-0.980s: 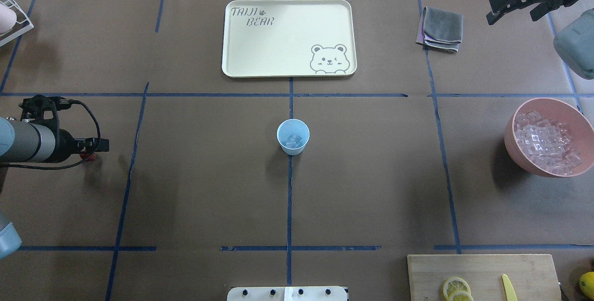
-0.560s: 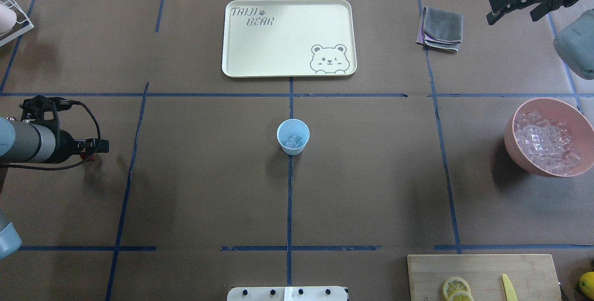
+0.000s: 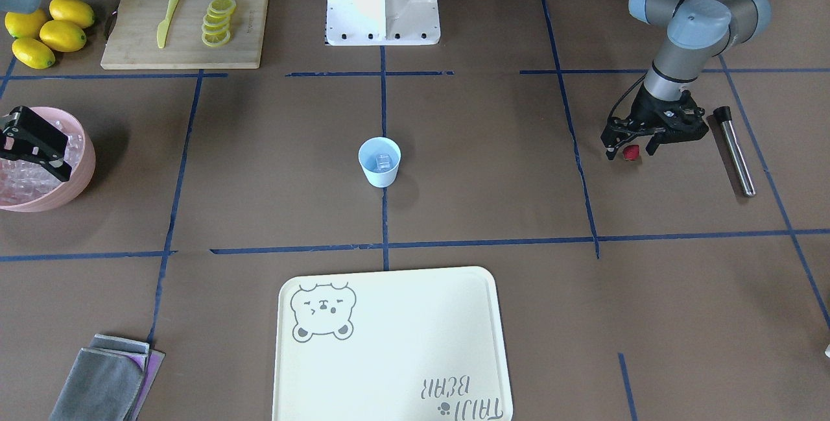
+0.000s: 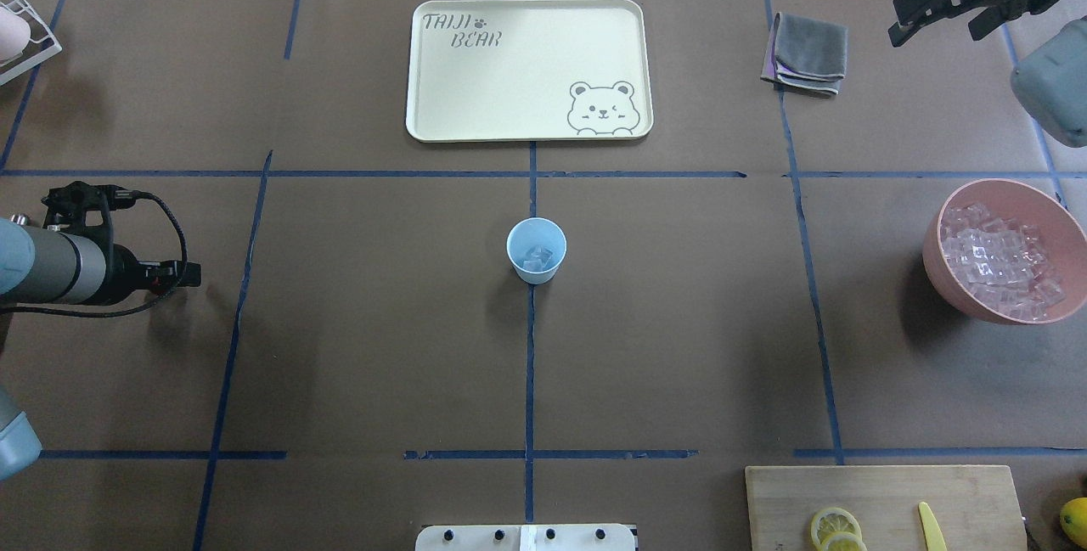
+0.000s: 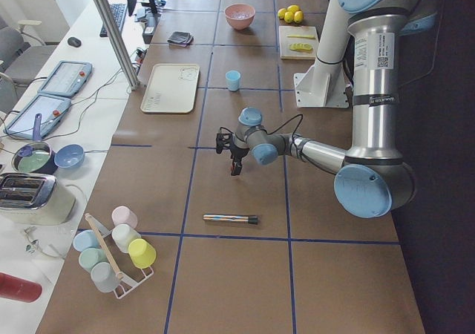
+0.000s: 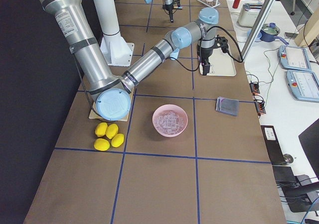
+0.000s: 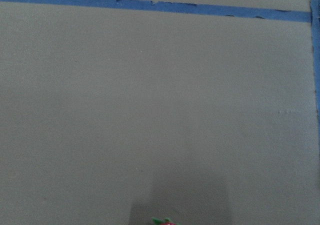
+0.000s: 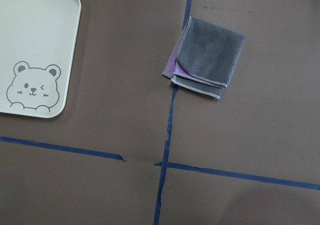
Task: Mash ice and strawberries in cup
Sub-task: 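Lower the left gripper onto the red strawberry and close on it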
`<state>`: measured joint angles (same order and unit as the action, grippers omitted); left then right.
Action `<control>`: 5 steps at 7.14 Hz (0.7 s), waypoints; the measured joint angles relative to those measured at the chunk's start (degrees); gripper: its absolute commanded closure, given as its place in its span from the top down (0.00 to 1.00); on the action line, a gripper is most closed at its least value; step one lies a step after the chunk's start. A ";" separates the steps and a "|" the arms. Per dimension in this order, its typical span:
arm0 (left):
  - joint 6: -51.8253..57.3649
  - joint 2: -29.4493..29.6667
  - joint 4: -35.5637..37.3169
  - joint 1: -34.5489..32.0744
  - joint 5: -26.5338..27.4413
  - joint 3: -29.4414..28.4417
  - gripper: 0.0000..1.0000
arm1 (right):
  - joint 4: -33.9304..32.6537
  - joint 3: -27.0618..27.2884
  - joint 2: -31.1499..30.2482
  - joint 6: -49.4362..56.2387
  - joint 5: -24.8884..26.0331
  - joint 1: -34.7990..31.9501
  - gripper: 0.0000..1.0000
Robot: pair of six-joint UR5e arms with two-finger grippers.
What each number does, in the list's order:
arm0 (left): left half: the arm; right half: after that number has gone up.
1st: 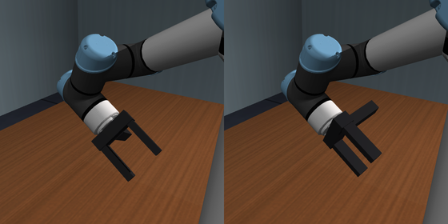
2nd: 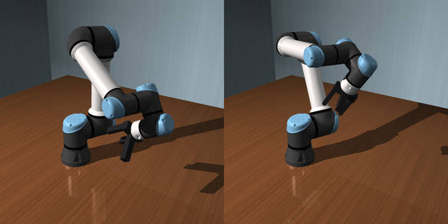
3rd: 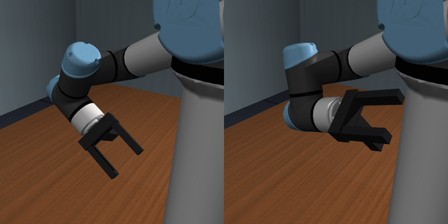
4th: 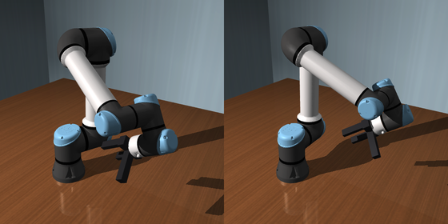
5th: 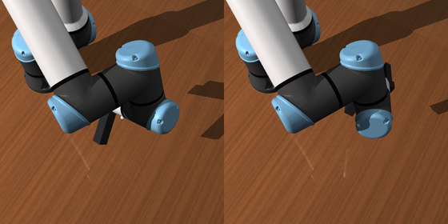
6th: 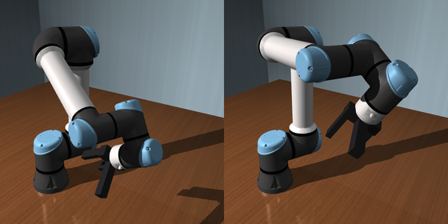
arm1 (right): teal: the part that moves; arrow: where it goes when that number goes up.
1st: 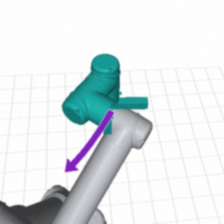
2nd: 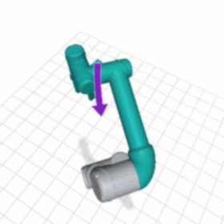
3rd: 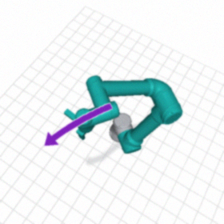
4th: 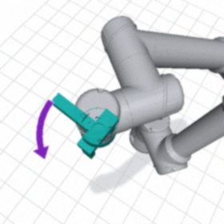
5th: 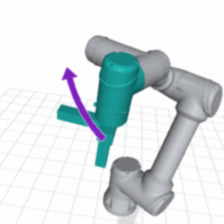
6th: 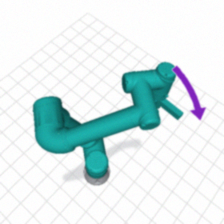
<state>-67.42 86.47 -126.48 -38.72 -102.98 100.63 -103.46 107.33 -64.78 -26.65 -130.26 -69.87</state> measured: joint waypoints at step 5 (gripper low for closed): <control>0.14 -0.75 0.01 -0.03 -0.11 0.24 0.05 | 0.04 0.16 0.17 -0.57 0.04 0.53 1.00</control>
<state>-67.28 85.73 -126.48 -38.75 -103.08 100.87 -103.42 107.49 -64.60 -27.22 -130.22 -69.35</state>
